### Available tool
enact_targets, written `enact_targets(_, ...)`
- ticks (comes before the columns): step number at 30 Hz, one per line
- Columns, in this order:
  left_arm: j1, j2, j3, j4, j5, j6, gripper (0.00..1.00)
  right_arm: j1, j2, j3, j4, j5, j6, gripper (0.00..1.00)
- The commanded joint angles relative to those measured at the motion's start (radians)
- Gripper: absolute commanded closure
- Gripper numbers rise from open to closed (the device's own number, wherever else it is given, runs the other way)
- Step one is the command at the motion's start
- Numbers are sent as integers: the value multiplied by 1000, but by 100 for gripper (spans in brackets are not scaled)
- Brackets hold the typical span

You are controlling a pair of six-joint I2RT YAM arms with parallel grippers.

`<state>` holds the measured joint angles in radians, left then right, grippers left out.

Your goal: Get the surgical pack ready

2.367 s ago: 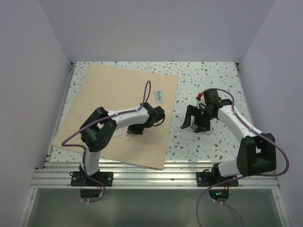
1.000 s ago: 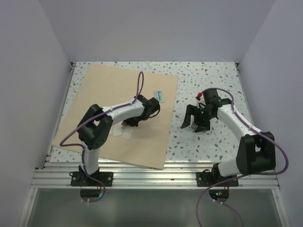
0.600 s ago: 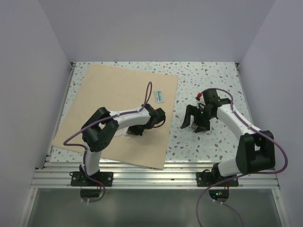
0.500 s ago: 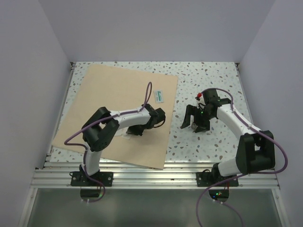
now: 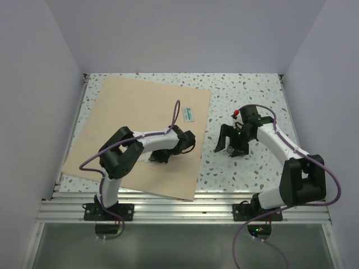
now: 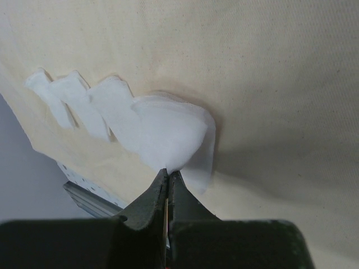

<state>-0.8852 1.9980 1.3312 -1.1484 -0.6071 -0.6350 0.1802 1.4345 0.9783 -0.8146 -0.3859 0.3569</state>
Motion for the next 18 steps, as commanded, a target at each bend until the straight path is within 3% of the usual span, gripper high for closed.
enact_targets(1, -17, 7, -3, 15, 7, -9, 100, -4, -6, 22, 12, -19, -9, 10)
enact_targets(18, -35, -1, -38, 27, 9, -28, 98, -4, -23, 5, 11, -15, -13, 9)
